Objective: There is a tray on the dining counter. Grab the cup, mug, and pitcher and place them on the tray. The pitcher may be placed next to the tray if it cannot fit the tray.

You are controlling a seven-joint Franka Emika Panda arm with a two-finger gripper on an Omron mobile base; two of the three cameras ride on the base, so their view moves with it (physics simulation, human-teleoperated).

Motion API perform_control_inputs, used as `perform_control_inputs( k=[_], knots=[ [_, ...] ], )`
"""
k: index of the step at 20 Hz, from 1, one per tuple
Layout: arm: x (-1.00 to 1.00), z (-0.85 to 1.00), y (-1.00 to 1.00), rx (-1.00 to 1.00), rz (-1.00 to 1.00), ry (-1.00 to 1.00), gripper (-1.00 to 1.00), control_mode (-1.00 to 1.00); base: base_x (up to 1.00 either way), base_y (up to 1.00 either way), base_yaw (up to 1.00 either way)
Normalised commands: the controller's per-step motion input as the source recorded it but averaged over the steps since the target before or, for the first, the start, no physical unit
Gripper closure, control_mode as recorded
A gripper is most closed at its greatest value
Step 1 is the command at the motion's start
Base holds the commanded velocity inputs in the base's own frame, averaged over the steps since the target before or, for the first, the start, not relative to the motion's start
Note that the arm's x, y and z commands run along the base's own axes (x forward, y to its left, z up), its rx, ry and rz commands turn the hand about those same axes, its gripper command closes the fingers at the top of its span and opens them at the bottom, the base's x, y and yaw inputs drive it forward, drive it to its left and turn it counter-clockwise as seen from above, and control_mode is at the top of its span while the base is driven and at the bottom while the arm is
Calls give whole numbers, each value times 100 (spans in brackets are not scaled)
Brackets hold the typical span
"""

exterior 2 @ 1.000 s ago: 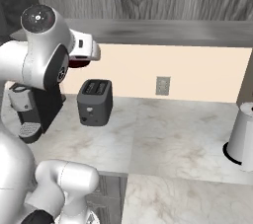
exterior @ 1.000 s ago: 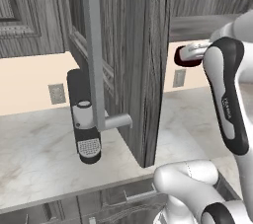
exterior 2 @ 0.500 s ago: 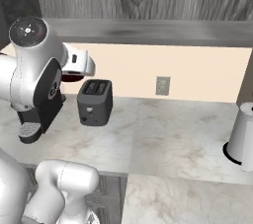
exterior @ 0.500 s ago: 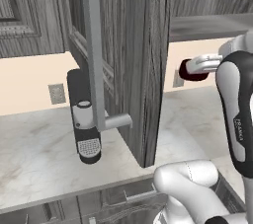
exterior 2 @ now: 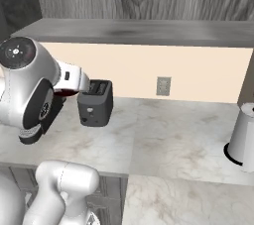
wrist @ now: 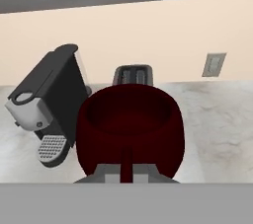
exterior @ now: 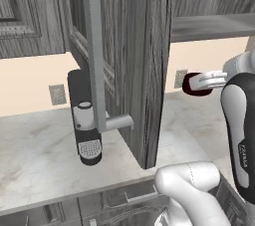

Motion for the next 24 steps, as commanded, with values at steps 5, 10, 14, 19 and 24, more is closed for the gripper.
perform_control_inputs(
  k=[5,10,14,19,24],
  knots=[
    [-3,-11,9,0,-2,0,100,-100,0,0,0],
    [0,-3,16,0,-4,0,100,-100,0,0,0],
    [-1,-6,17,0,-4,0,100,-100,0,0,0],
    [-5,-4,17,0,-3,0,100,-100,0,0,0],
    [-4,0,7,0,-1,0,100,-100,0,0,0]
  ],
)
